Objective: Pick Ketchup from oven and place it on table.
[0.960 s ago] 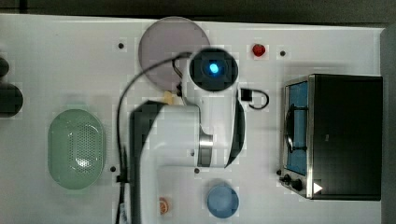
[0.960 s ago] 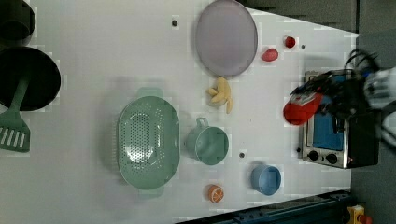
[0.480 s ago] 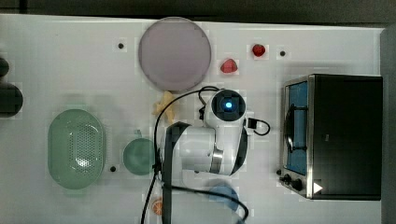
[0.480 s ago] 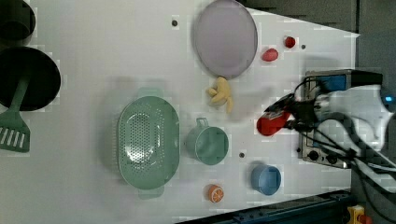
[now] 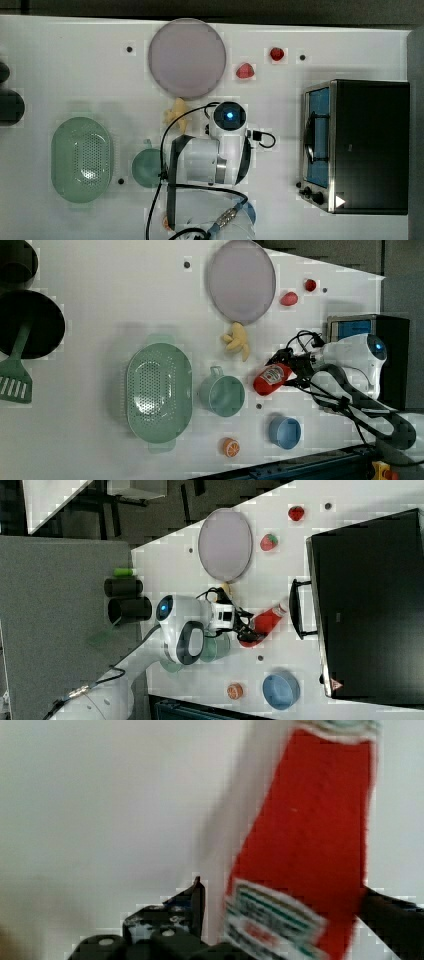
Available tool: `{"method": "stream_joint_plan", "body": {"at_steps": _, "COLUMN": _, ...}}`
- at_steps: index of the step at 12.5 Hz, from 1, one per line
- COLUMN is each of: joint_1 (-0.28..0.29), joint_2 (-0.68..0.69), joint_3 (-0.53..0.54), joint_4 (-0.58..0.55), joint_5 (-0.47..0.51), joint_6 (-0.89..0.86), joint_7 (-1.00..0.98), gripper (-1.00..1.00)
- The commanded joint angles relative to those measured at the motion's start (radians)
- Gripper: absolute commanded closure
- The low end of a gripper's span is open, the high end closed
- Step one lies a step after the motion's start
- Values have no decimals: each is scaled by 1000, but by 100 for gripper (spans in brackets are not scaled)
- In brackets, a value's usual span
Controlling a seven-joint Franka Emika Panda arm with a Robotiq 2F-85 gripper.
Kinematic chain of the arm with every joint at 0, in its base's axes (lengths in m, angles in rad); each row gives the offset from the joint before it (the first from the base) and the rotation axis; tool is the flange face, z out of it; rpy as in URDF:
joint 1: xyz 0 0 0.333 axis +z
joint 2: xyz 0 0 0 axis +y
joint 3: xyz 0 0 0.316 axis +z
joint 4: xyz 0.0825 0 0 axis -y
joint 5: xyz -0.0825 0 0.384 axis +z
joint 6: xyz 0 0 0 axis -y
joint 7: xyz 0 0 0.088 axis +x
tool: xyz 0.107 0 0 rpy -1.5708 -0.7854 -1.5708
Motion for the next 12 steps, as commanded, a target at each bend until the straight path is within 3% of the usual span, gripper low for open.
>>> {"method": "stream_joint_plan", "body": {"at_steps": 1, "joint_1": -3, "joint_2": -128, "joint_3": 5, "joint_4": 87, "joint_5": -6, "joint_6": -6, "joint_7": 19, "gripper": -100}}
{"method": "stream_joint_plan", "body": {"at_steps": 6, "joint_1": -3, "joint_2": -327, "joint_3": 5, "joint_4": 254, "joint_5": -6, "joint_6": -223, "joint_7": 19, "gripper": -100}}
{"method": "stream_joint_plan", "body": {"at_steps": 12, "joint_1": -4, "joint_2": -401, "joint_3": 6, "joint_4": 553, "joint_5": -10, "joint_6": -604, "joint_7": 19, "gripper": -100}}
